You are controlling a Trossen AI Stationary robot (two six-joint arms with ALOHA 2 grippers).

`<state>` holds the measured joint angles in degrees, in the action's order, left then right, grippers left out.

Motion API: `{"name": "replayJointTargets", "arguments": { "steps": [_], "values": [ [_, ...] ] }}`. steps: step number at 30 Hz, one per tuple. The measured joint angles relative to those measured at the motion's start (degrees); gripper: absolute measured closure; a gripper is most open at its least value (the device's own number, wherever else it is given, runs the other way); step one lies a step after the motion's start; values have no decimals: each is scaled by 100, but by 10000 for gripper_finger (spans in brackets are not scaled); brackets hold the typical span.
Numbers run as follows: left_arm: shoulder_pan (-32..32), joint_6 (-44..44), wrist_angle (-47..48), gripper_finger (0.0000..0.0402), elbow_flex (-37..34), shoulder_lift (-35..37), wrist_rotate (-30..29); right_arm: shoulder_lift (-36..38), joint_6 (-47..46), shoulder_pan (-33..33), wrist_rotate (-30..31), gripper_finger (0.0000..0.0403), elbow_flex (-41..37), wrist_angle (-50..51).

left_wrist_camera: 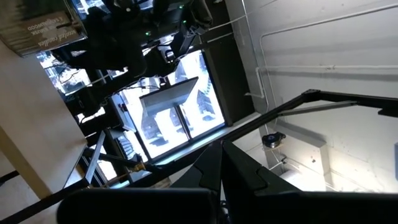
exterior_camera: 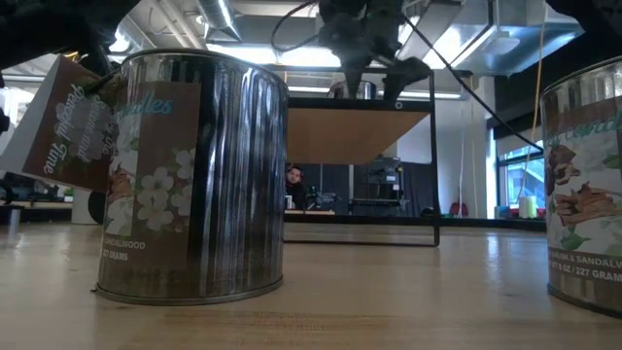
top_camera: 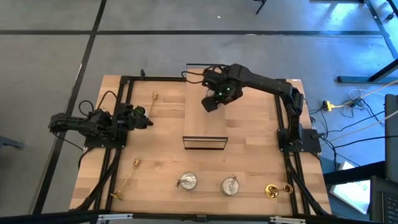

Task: Pick & Place candle stick holders
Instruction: Put the top silver scented candle on the shelf

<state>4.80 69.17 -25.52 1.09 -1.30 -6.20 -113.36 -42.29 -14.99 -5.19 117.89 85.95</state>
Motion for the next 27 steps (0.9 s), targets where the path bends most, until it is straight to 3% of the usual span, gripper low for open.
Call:
{"name": "replayJointTargets", "arguments": {
  "steps": [8, 10, 15, 19, 25, 27],
  "values": [
    [-2, 2, 0, 400, -1, 0, 22, 72, 231, 96, -52, 78, 1367, 355],
    [-2, 2, 2, 400, -1, 2, 20, 116, 432, 101, 262, 78, 1731, 123],
    [-2, 2, 1, 400, 1, 2, -6, 227, 246, -86, 1071, 107, 1598, -198],
    [0, 2, 2, 400, -1, 2, -9, 157, -145, -302, 1113, 178, 1605, -171],
    [-2, 4, 2, 400, 1, 0, -11, 131, 26, -323, 1158, 353, 1603, -650],
    [-2, 2, 4, 400, 1, 0, -11, 91, 289, -310, 1210, 389, 1604, -837]
  ]
}}
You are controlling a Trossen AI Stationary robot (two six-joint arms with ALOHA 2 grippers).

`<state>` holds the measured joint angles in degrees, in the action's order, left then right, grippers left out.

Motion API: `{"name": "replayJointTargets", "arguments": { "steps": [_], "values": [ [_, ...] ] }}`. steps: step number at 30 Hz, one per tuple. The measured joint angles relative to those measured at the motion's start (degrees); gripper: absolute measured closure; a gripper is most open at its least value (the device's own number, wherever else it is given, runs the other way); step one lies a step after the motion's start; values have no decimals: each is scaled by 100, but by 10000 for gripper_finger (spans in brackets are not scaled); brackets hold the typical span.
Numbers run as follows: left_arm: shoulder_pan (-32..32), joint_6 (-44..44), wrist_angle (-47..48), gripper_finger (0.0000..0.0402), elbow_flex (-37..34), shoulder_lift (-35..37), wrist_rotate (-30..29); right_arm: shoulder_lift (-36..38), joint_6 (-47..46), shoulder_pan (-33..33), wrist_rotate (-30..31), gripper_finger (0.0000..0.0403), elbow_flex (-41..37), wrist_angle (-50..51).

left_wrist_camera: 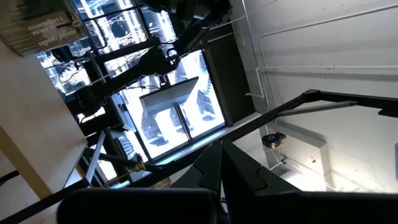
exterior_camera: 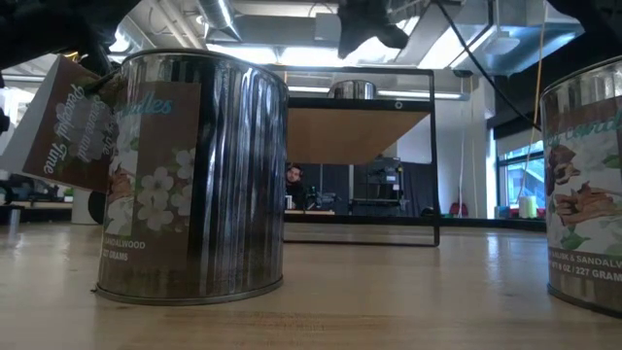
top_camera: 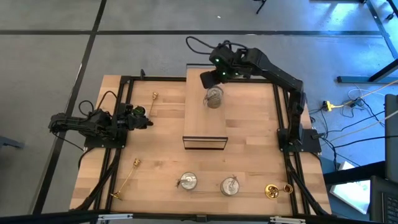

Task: Pick & Place candle stick holders
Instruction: Put the top silver scented candle on the shelf

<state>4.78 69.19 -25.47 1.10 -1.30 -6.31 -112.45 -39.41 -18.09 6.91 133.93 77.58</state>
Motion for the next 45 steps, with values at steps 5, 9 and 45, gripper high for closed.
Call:
{"name": "replayJointTargets", "arguments": {
  "steps": [5, 9, 45],
  "values": [
    [1, -2, 0, 400, -1, 0, -2, -168, 156, 16, 79, 399, 0, 47],
    [0, -20, -2, 400, -1, 0, -2, -391, 174, 8, 91, 400, -3, 169],
    [1, -98, -4, 400, 0, 0, 2, -664, 174, 126, -8, 402, -4, 1122]
  ]
}}
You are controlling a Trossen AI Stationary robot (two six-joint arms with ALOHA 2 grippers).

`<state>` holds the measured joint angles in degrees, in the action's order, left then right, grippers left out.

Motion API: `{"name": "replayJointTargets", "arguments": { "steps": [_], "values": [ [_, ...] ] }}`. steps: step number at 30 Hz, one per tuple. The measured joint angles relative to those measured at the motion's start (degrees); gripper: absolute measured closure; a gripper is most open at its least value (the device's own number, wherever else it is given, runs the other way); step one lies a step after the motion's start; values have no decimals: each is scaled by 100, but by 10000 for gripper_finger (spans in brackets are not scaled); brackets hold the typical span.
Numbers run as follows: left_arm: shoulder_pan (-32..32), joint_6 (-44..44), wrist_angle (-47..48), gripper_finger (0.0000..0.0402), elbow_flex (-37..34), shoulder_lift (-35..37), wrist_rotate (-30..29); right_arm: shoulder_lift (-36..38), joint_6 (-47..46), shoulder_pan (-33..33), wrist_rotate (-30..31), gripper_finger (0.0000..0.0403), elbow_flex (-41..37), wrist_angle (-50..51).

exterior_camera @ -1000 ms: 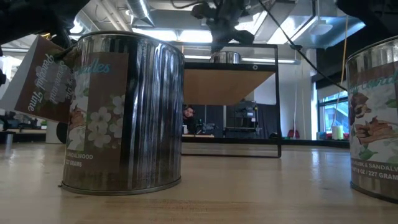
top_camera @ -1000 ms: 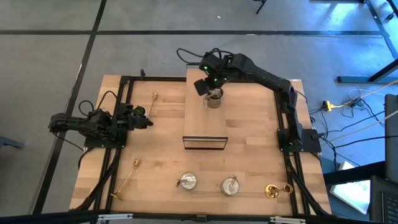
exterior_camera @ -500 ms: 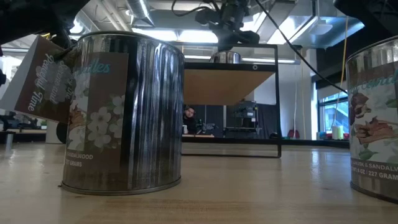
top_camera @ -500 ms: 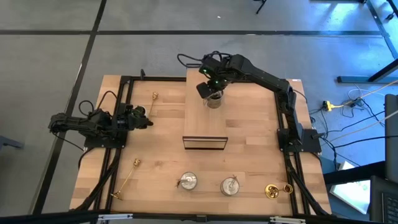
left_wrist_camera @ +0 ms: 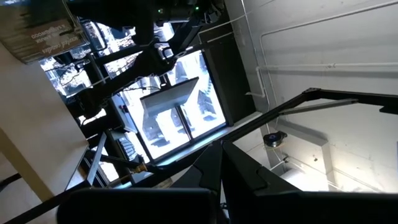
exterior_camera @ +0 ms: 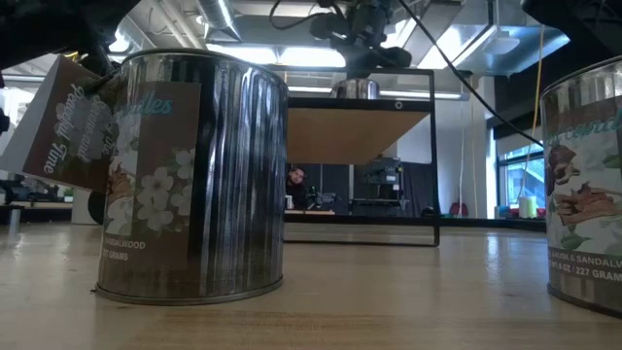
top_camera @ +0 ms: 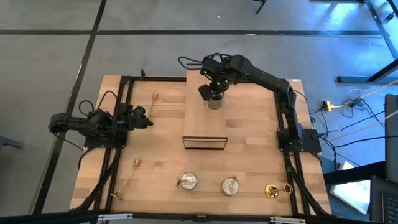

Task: Pick & Place candle stick holders
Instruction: Put the top silver scented candle on the shelf, then put the top gold candle holder on the shelf

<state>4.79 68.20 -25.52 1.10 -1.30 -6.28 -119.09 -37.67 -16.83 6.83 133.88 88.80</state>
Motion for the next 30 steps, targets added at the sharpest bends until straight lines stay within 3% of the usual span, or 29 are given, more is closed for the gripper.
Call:
{"name": "replayJointTargets", "arguments": {
  "steps": [19, 30],
  "values": [
    [1, 122, 0, 400, 0, 1, 67, 129, 232, 141, -312, 402, 62, -2],
    [5, 95, 4, 400, 0, 1, 129, 1364, 497, 354, -792, 402, 107, -566]
  ]
}}
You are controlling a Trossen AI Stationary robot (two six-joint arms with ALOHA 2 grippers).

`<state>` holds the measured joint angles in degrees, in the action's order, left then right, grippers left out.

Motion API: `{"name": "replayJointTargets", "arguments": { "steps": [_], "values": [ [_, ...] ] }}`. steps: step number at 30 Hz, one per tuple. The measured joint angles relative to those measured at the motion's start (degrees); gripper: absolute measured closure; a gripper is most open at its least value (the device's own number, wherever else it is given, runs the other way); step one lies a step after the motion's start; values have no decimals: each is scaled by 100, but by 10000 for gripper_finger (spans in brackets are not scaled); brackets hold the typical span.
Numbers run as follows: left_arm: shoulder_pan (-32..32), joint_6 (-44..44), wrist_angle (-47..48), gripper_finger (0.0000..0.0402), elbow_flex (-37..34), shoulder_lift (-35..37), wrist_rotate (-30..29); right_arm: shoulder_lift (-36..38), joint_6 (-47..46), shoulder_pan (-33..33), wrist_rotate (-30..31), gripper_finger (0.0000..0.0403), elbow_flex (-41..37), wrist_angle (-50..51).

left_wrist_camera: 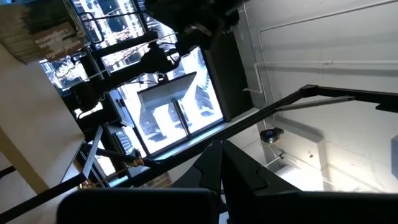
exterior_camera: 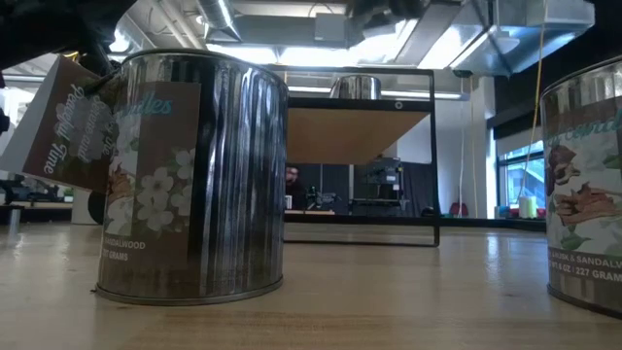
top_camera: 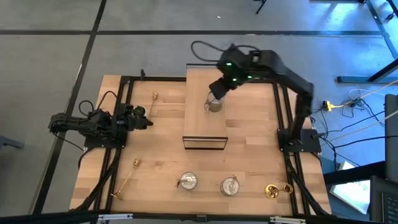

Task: Pick & Place candle stick holders
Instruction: Put the top gold candle holder on the shelf

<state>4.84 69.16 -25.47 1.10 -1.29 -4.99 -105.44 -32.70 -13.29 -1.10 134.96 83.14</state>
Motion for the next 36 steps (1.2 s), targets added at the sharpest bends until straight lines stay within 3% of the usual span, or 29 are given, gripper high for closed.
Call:
{"name": "replayJointTargets", "arguments": {
  "steps": [10, 16, 21, 25, 28, 31, 36],
  "values": [
    [0, -229, 0, 400, 0, -1, -11, 445, -70, 948, -855, 401, 7, 243],
    [1, -234, -1, 400, 0, 1, 81, 450, -429, 1792, -817, 401, 0, 618],
    [92, -679, -2, 400, 0, 2, 308, 450, -545, 2671, 147, 401, 0, 625],
    [144, -624, -20, 400, 0, -1, -58, 450, -517, 3364, 908, 400, 0, 501],
    [191, -1091, -162, 400, 54, -149, 104, 450, -381, 3898, 1701, 400, -1, 321],
    [333, -1673, -295, 400, 413, -553, 197, 450, -268, 4332, 2307, 400, 0, 172],
    [417, -2046, 216, 400, 1280, -1859, -169, 448, -285, 4644, 2555, 400, -1, 128]
  ]
}}
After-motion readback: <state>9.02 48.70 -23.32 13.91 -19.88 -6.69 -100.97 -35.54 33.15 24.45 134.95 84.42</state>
